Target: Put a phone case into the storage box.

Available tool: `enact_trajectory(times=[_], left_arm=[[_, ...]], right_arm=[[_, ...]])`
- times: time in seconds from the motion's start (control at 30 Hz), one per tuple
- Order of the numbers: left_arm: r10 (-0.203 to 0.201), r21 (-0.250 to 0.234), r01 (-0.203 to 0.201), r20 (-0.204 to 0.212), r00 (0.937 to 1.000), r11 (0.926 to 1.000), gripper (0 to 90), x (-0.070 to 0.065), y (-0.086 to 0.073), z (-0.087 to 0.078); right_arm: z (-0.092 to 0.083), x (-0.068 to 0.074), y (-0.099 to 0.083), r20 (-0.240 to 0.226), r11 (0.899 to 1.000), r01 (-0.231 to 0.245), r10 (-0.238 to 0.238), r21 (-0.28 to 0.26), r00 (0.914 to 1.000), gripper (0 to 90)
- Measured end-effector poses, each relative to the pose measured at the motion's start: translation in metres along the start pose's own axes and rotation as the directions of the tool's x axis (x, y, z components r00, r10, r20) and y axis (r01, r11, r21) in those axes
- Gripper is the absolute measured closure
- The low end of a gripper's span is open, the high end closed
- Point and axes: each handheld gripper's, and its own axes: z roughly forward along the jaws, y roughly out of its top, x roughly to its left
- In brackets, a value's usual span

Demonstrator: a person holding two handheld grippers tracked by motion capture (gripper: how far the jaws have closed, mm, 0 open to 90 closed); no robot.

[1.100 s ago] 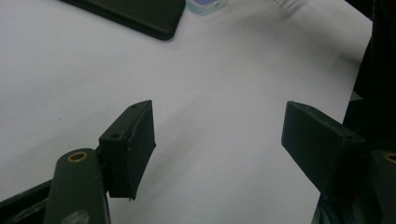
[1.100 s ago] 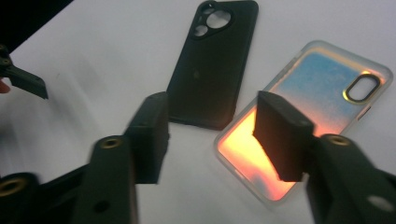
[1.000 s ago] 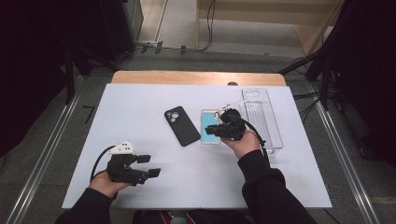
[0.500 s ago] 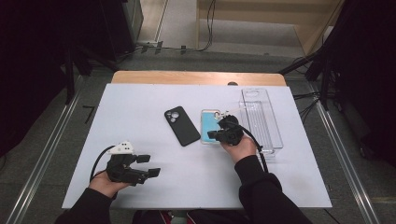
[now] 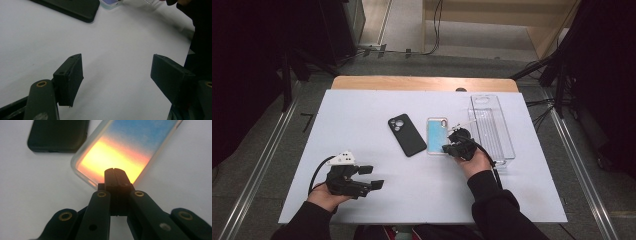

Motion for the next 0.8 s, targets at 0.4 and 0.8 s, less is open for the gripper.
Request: enact_trajectory(times=[0.4,0.8], left_arm=[[-0.001,-0.005,0.001,0.002,1.0000,1.0000,26.1,0.000,0.000,0.000],[-0.001,-0.007,0.001,0.003,1.0000,1.0000,26.1,-0.001,0.000,0.000]], right_arm=[[-0.004,0.005,-0.003,0.105,0.999,0.013,-0.018,0.045,0.9943,87.6],[-0.011,0.009,-0.014,0.153,0.997,0.060,-0.065,0.038,0.9862,86.7]])
